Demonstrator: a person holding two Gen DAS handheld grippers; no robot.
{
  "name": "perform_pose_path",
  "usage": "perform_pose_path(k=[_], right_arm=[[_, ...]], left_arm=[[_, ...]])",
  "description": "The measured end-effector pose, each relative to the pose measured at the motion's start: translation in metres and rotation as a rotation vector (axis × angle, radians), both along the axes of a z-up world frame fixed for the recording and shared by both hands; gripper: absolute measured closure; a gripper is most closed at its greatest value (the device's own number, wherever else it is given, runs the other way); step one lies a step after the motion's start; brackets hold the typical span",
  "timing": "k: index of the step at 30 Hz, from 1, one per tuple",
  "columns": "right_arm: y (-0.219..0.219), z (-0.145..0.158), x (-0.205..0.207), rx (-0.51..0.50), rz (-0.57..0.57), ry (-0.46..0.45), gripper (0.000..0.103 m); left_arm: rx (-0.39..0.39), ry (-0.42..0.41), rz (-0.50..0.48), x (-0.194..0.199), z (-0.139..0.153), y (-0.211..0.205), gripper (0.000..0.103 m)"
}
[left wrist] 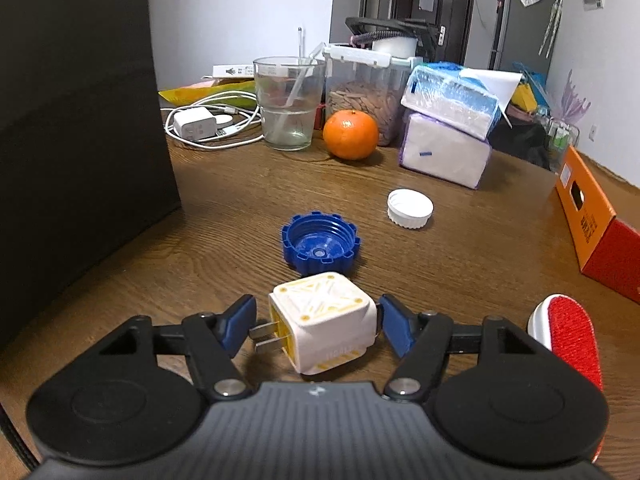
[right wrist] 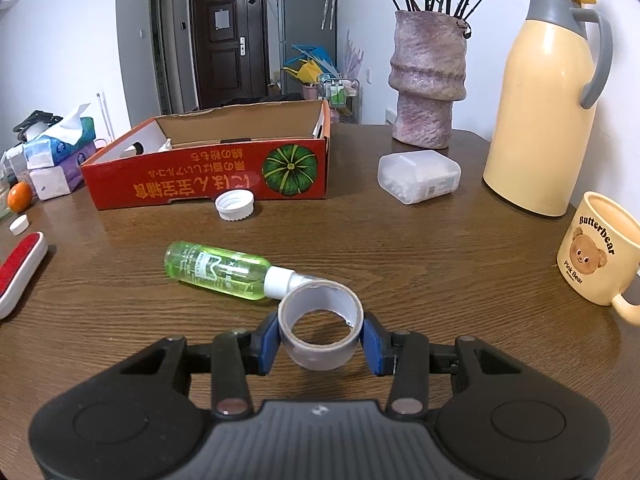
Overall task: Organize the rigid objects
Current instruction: 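Close the left tool on the white plug adapter while the right tool holds the tape roll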
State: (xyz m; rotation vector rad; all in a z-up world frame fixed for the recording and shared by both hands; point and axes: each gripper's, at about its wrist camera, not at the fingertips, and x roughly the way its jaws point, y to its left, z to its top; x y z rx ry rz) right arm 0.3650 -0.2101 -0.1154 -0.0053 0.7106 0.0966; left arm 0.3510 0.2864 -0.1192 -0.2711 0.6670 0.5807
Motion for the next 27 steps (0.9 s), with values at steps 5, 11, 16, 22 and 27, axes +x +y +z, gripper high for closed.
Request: perform_pose_path(k=[5,11,16,22,27], right_arm=[[-0.001,0.002,-0.003,0.007,0.001,-0.005,0.061],[-0.003,0.004,-0.006,0.016,0.004,-0.01,0.061],[-0.003,0.005,-0.01,0.023,0.014,-0.015,0.061],[-0.006,0.007,-0.017,0.033,0.021,-0.027,0.061],[-0.007,0.01,-0.023,0.043,0.035,-0.038,0.061]], left_arm=[[0.009,-0.024,-0.001,-0.008,0.005,-0.004,0.034],[0.029,-0.068,-0.008,-0.022,0.014,-0.013,0.041],[0.027,-0.095,-0.025,-0.033,0.019,-0.022,0.041],[0.038,-0.143,-0.031,-0.051,0.029,-0.034,0.041],[0.046,-0.169,-0.039,-0.063,0.036,-0.046,0.041]])
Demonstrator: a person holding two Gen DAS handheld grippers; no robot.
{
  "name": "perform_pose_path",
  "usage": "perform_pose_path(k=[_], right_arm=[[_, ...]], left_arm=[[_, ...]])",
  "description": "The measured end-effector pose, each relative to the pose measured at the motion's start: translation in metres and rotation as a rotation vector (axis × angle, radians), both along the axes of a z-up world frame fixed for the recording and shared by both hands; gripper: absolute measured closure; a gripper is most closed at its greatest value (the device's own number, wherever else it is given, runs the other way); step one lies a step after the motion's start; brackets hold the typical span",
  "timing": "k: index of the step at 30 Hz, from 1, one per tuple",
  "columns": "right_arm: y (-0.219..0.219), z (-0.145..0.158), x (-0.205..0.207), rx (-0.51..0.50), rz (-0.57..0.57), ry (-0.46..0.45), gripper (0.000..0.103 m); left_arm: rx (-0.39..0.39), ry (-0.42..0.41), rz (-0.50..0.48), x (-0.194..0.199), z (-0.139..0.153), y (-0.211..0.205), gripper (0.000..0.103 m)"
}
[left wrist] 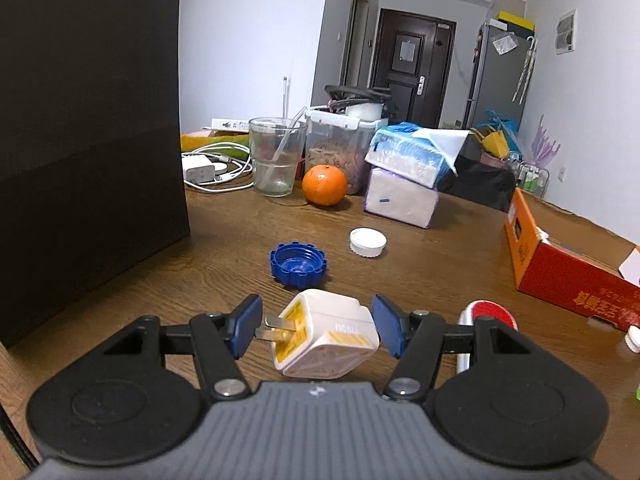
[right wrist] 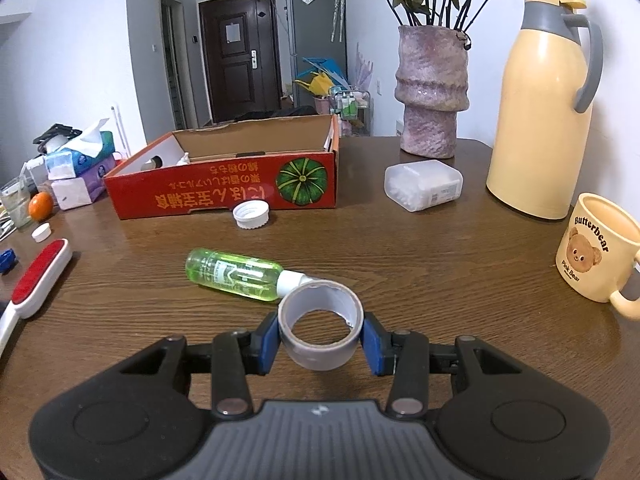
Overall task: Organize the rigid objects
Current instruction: 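Close the left tool on the white plug adapter while the right tool holds the tape roll, then carry the plug adapter with the left tool while the right tool carries the tape roll over the box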
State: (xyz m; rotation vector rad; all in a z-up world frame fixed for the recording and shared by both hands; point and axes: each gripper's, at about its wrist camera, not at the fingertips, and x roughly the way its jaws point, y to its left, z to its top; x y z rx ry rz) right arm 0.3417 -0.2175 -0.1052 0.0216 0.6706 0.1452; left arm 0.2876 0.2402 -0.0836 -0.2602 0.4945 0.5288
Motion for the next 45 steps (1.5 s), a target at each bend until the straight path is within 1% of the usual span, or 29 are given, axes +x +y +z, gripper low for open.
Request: perform_pose_path(k=[7,19,29,45], right_arm=[[-0.005,0.004,-0.008,0.017,0.014,-0.018,0.061],[-0.006,0.015,-0.018,0.033,0.042,-0.053,0.061],[0.006,0.029,-0.017,0.049,0.096,-0.093,0.061],[0.029,0.055,-0.001,0.075,0.163,-0.159,0.061]], left_arm=[[0.021,-0.046,-0.047,-0.017,0.01,-0.029,0.041],[0.011,-0.108,-0.155,-0.027,0.029,-0.074,0.041],[0.018,-0.145,-0.249,-0.022,0.044,-0.109,0.041],[0.02,-0.201,-0.332,0.002,0.07,-0.147,0.041]])
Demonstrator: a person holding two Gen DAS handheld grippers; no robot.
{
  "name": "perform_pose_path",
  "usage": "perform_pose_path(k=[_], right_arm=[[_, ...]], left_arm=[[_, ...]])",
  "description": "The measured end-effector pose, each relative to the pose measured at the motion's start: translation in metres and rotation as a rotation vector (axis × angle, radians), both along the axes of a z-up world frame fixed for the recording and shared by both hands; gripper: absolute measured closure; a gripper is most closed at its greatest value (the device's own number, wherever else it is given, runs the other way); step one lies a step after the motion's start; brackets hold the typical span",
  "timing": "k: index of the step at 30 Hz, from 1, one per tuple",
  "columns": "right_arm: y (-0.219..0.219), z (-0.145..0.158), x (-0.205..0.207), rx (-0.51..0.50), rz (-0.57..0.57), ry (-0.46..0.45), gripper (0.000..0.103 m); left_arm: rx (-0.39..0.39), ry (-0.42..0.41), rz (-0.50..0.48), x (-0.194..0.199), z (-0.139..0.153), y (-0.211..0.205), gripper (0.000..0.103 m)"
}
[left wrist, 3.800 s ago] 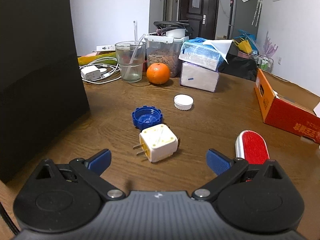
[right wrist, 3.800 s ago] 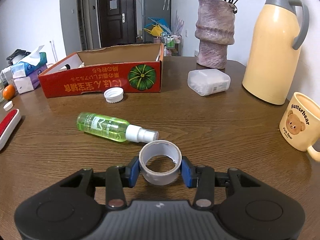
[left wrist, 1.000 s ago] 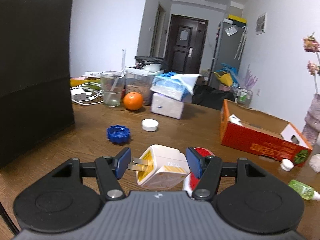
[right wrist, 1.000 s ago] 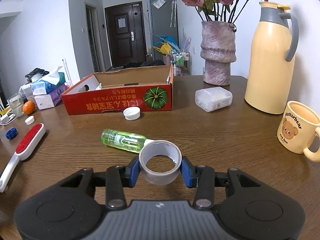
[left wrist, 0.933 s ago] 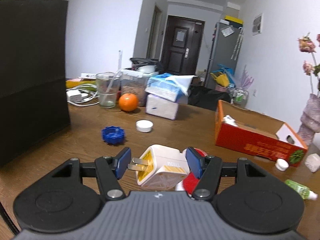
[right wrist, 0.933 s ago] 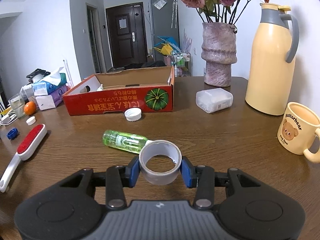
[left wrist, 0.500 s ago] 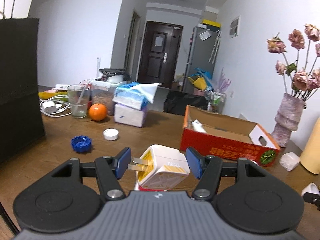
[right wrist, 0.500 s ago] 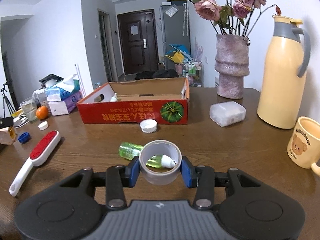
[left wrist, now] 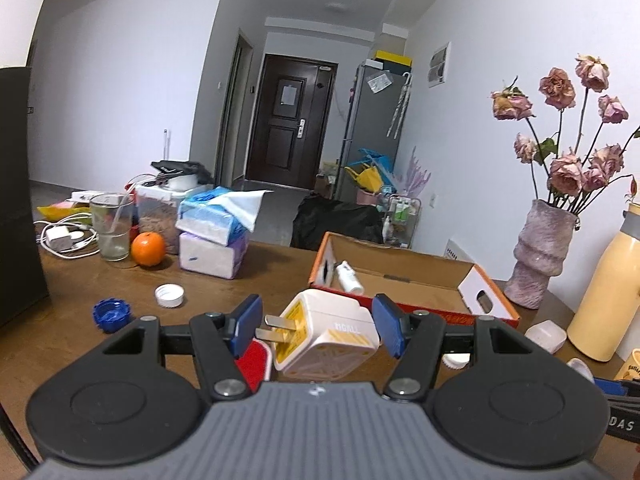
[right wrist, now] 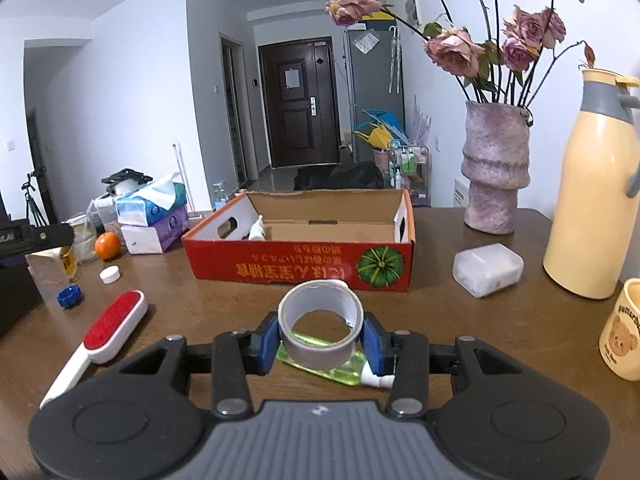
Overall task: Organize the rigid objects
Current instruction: 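Carry the plug adapter with the left tool while the right tool carries the tape roll over the box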
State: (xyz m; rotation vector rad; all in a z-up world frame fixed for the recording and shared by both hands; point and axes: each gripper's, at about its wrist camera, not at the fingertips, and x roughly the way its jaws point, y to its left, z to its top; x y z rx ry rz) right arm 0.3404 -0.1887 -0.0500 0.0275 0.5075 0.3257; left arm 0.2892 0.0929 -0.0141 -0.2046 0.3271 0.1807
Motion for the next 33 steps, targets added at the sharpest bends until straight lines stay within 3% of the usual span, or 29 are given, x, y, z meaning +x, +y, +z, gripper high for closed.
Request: perform_pose_path(k=[19,33], right_arm=[[0.022,0.02,0.046,0.041,0.052,-0.043,0.061],[0.034,0.024,0.106,0.034,0.054,-0.033,0.061]], left_arm=[[-0.014,-0.02,-0.082,0.051,0.013,-0.028,0.041],[-0.064,0.039,-0.078,0.123,0.005,-0.033,0.041]])
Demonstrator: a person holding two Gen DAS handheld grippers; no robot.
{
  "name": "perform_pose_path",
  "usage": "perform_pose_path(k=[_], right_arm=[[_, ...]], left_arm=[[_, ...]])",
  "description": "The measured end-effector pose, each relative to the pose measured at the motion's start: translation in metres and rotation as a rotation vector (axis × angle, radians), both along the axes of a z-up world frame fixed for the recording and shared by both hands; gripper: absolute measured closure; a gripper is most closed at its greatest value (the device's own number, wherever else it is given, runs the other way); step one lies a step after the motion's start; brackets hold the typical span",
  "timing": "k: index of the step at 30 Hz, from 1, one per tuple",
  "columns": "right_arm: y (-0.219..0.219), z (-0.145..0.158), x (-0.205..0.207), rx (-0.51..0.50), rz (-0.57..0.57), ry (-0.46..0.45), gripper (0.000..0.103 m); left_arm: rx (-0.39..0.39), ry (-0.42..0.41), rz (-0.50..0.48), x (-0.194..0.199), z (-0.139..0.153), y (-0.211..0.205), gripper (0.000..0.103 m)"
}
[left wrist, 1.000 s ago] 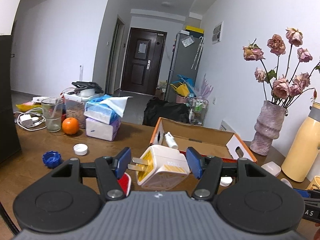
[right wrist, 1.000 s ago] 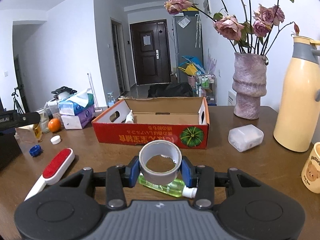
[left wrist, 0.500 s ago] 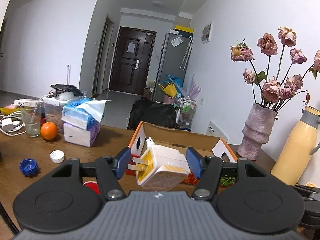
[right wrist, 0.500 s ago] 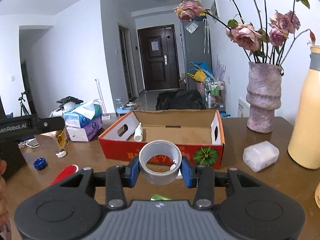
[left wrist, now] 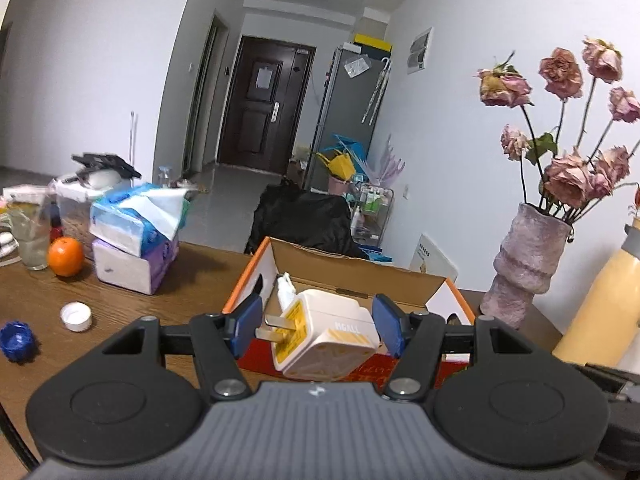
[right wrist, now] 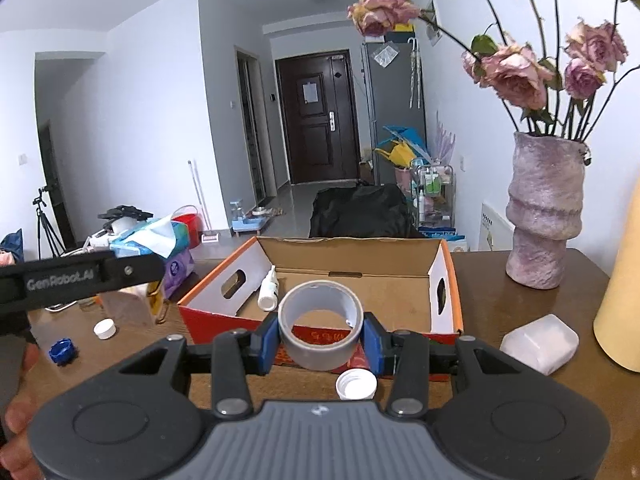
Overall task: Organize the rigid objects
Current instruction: 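Carry the plug adapter with the left tool while the right tool carries the tape roll over the box, then open the left tool to drop the adapter while the right tool drops the tape roll into the box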
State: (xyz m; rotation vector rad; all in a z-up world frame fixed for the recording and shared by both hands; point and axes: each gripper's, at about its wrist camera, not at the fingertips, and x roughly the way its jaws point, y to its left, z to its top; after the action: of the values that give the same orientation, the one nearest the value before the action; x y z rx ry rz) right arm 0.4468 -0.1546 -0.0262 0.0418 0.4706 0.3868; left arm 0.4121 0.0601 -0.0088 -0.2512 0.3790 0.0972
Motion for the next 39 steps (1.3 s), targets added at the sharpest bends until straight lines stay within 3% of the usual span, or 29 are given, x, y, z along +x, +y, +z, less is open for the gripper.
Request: perform_pose_path(k=[29,39], right_arm=[[0.008,-0.005,0.107,-0.056,-0.049,0.048,0.061],[0.014,-0.019,0.151,-0.08,-0.045,0.096,0.061]], left_arm=[[0.05,0.059,0.029,0.124,-0.024,-0.015,0.041],[0.07,0.097,0.046,0.165,-0.038,-0.015,0.041]])
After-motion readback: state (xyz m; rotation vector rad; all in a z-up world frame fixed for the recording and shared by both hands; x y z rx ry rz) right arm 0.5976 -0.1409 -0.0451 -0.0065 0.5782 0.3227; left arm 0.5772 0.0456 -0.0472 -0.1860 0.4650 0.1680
